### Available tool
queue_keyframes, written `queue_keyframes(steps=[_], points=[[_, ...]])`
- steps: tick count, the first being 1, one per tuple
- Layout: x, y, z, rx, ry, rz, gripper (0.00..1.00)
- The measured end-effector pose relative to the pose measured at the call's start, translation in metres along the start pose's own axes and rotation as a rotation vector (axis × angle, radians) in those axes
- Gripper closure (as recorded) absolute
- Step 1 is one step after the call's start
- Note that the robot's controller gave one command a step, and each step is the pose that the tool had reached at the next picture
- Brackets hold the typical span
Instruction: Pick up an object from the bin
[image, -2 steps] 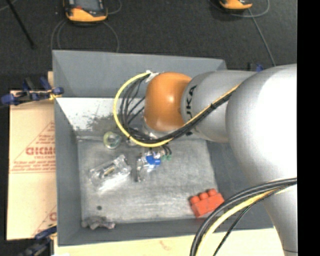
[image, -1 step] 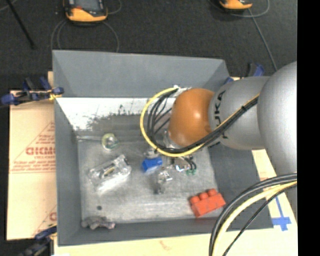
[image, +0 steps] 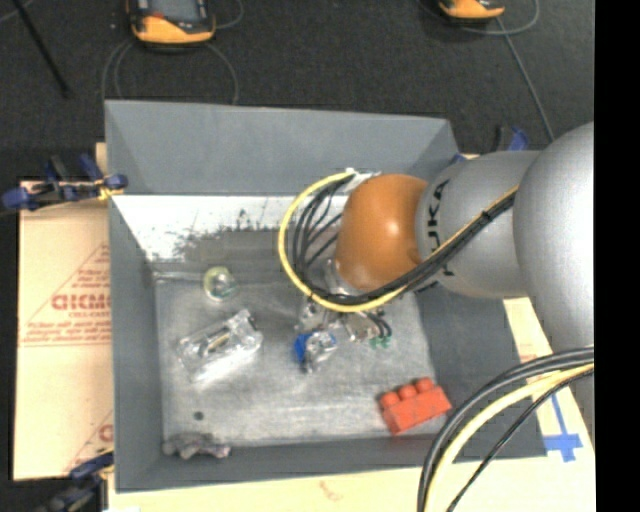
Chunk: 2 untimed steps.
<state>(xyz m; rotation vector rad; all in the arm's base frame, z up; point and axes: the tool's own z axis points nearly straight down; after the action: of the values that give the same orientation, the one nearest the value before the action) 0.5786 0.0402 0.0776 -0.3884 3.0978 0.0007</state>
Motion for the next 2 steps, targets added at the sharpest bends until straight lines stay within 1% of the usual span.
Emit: queue_keyframes(steps=[1, 2], points=[[-0.0097, 0.0187, -0.1513, -0.001, 0.007, -0.228, 1.00], [-0.0080, 0.0190, -0.1472, -0.004, 0.015, -0.226, 0.00]])
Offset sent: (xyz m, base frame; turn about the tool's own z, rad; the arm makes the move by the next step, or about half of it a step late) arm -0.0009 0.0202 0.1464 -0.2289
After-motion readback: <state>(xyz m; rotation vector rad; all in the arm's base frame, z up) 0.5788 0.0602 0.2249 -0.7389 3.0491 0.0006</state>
